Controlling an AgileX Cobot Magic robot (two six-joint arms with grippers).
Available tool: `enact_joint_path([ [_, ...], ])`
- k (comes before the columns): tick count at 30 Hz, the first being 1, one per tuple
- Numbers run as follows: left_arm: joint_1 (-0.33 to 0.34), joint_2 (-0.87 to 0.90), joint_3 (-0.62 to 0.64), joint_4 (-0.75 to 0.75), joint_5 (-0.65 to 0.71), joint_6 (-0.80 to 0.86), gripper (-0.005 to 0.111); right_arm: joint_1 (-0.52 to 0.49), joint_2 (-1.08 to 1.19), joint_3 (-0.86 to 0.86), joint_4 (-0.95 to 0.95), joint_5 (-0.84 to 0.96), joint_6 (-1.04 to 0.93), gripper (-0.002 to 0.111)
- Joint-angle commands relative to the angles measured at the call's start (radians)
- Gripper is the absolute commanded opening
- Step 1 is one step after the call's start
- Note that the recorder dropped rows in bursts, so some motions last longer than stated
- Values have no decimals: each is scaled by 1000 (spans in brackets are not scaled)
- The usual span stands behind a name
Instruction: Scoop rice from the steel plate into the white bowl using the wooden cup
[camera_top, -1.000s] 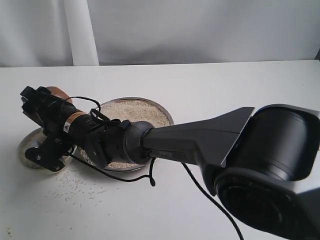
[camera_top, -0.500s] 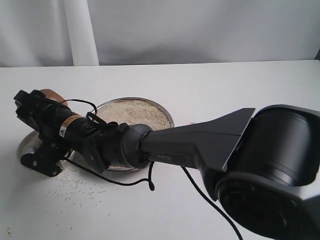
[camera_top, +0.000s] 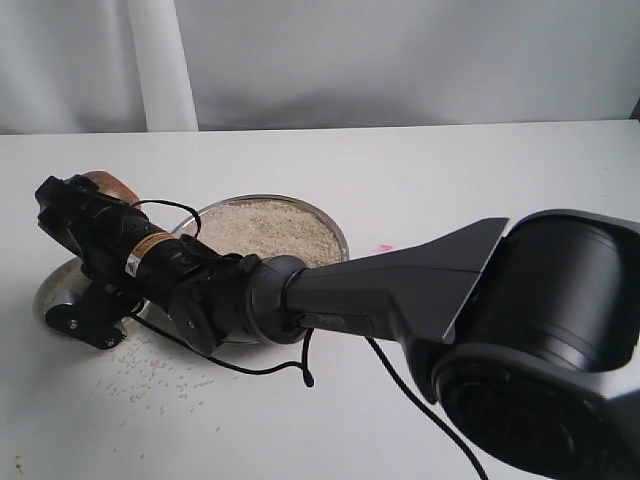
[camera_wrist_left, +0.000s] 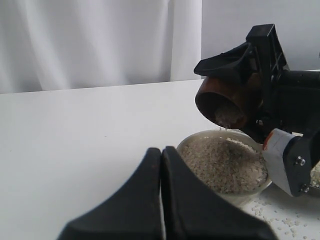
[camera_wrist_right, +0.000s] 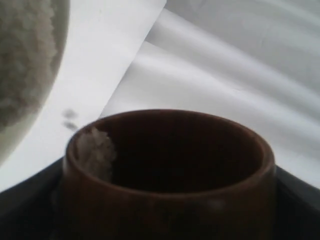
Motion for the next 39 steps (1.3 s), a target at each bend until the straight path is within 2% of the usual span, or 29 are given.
enact_joint_path([
  [1, -3, 0, 2, -8, -11, -5, 0, 0, -17, 20, 5, 31, -13, 0],
  [12, -3, 0, 2, -8, -11, -5, 0, 2, -76, 34, 5, 60, -13, 0],
  [18, -3, 0, 2, -8, -11, -5, 0, 8, -136, 34, 5, 146, -13, 0],
  [24, -3, 0, 2, -8, -11, -5, 0, 8, -131, 34, -59, 220, -13, 0],
  [39, -3, 0, 2, -8, -11, -5, 0, 8, -135, 32, -204, 213, -13, 0],
])
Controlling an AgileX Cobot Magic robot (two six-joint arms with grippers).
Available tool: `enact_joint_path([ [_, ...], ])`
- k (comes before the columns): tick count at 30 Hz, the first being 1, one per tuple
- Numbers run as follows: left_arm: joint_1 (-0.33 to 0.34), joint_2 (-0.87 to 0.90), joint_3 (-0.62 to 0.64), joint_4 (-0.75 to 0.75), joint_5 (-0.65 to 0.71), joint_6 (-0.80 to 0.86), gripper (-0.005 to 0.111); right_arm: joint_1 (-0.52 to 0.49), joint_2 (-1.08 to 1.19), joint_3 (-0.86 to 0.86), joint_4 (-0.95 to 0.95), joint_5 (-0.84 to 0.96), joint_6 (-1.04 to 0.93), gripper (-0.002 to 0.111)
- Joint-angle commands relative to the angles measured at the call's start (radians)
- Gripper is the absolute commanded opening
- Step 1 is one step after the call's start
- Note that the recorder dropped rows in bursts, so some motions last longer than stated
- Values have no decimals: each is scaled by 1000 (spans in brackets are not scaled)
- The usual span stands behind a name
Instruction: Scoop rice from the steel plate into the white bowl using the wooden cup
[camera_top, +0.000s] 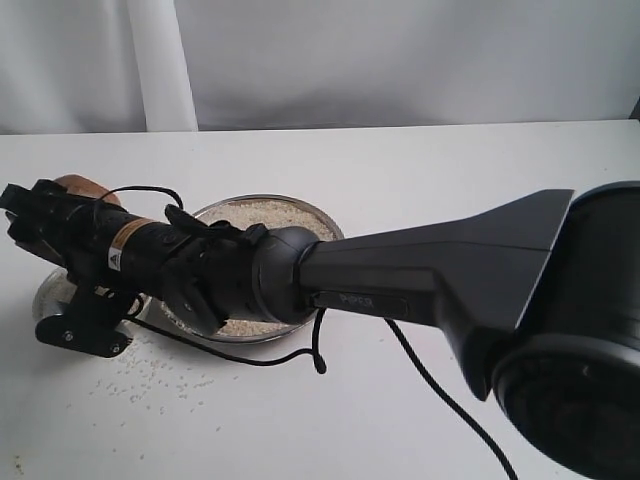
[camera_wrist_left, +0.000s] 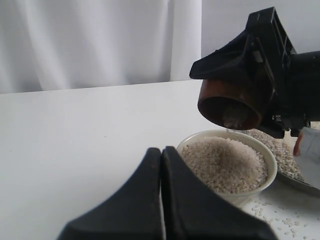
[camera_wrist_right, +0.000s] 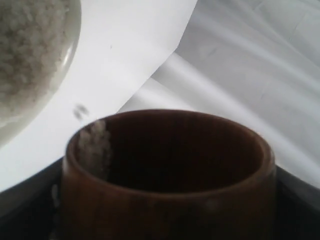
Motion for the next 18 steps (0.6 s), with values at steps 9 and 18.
enact_joint_path([
  [9, -3, 0, 2, -8, -11, -5, 0, -1, -73, -2, -140, 114, -13, 0],
  [18, -3, 0, 2, -8, -11, -5, 0, 1, -73, -2, -15, 90, -13, 0],
])
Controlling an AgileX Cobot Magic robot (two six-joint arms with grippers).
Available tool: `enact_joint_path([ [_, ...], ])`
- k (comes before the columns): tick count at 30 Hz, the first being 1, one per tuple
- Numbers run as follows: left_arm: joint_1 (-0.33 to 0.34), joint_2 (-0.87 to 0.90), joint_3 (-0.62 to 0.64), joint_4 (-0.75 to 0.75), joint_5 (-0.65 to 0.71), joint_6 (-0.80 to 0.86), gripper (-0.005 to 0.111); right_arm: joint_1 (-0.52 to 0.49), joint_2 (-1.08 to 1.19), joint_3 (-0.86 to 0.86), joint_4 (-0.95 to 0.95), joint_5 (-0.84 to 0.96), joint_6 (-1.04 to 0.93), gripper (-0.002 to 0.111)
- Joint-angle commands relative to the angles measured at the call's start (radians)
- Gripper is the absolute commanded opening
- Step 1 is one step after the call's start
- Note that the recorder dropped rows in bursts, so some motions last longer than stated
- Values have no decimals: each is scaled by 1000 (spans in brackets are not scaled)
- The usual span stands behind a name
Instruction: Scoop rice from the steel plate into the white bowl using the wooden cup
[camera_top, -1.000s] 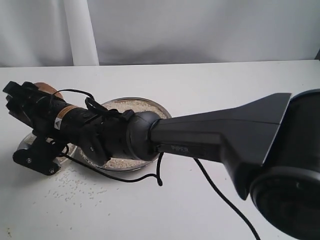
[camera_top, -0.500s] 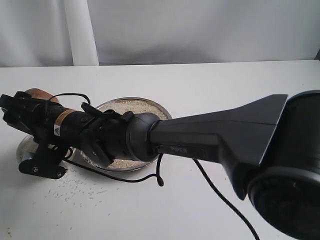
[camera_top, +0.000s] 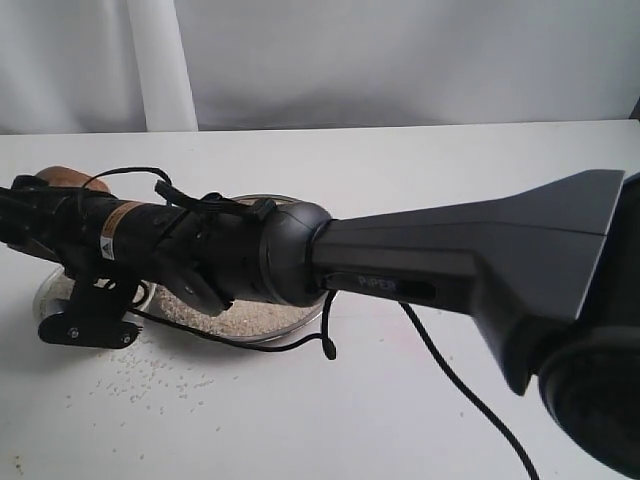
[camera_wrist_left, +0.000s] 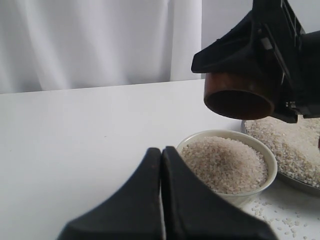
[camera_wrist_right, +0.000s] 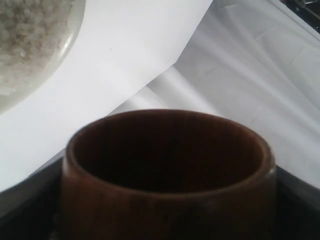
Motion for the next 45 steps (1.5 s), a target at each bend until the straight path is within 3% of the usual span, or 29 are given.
enact_joint_path([
  [1, -3, 0, 2, -8, -11, -5, 0, 1, -14, -2, 185, -24, -13, 0],
  [10, -3, 0, 2, -8, -11, -5, 0, -13, -68, -1, 1039, -93, -13, 0],
  [17, -3, 0, 2, -8, -11, -5, 0, -100, -176, 1, 1371, -55, -13, 0],
  [27, -3, 0, 2, -8, -11, -5, 0, -233, -304, 246, 1414, 12, -13, 0],
  [35, -3, 0, 2, -8, -11, -5, 0, -257, -306, 401, 1447, 38, -13, 0],
  [42, -3, 0, 2, -8, -11, -5, 0, -257, -306, 412, 1828, 3, -11, 0],
  [45, -3, 0, 2, -8, -11, -5, 0, -252, -306, 414, 1837, -62, -9, 0],
])
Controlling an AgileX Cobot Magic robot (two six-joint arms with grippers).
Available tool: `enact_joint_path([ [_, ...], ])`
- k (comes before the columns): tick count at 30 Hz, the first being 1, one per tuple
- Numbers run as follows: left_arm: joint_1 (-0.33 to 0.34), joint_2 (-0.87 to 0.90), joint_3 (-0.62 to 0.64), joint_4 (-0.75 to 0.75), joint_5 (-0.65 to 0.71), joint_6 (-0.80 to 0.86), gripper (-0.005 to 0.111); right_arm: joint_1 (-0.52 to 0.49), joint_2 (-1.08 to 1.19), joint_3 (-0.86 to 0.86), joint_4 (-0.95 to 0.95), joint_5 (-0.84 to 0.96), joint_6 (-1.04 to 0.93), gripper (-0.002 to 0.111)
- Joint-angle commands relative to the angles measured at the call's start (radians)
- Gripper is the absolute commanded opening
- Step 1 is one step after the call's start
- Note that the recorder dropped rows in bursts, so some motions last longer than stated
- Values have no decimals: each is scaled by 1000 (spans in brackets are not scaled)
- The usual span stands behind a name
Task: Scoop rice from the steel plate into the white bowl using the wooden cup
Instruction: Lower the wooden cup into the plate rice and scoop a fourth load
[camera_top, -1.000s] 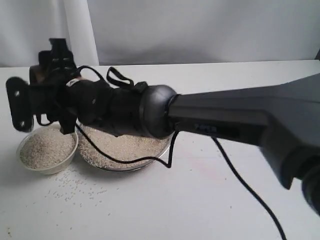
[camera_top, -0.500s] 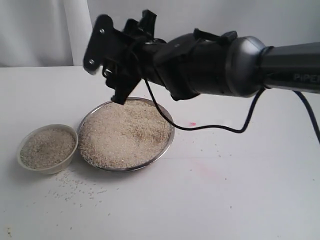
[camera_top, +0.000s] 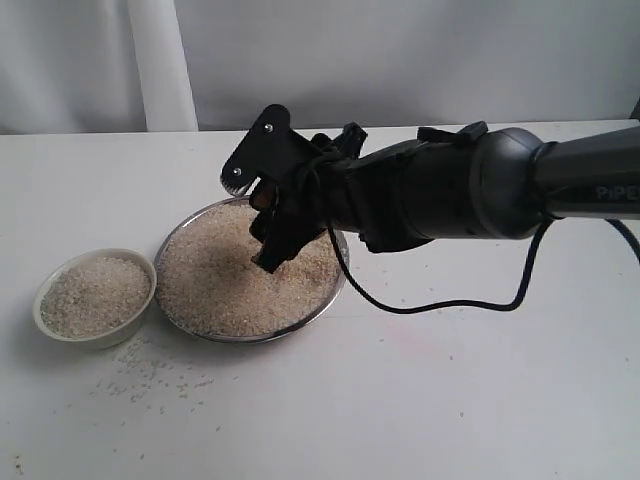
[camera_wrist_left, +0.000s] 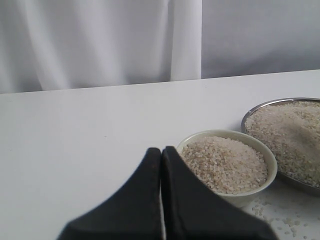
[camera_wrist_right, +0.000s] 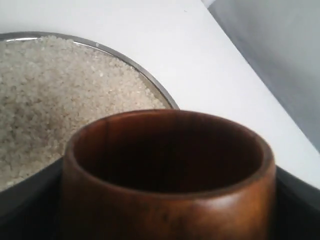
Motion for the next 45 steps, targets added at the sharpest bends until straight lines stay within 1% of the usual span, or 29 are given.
enact_joint_path([
  [1, -3, 0, 2, -8, -11, -5, 0, 3, -17, 8, 65, -85, -13, 0],
  [4, -3, 0, 2, -8, -11, -5, 0, 3, -17, 8, 55, -104, -13, 0],
  [9, -3, 0, 2, -8, -11, -5, 0, -3, -17, 3, -26, -95, -13, 0],
  [12, -3, 0, 2, -8, -11, -5, 0, -12, -17, 3, -134, -91, -13, 0],
  [15, -3, 0, 2, -8, -11, -5, 0, -14, -17, 3, -303, -83, -13, 0],
  [18, -3, 0, 2, -8, -11, -5, 0, -14, -13, 3, -489, -6, -13, 0],
  [20, -3, 0, 2, -8, -11, -5, 0, -14, -2, 3, -572, 39, -13, 0],
  [22, -3, 0, 2, -8, -11, -5, 0, -14, 15, 3, -562, 65, -13, 0],
  [23, -3, 0, 2, -8, -11, -5, 0, -14, 25, 3, -525, 65, -13, 0],
  [28, -3, 0, 2, -8, -11, -5, 0, -38, 32, 3, -238, 112, -13, 0],
  [32, -3, 0, 2, -8, -11, -5, 0, -47, 32, 3, -103, 68, -13, 0],
  [36, -3, 0, 2, -8, -11, -5, 0, -47, 32, 3, -97, 58, -13, 0],
  [45, -3, 0, 2, -8, -11, -5, 0, -45, 32, 3, -91, 151, -10, 0],
])
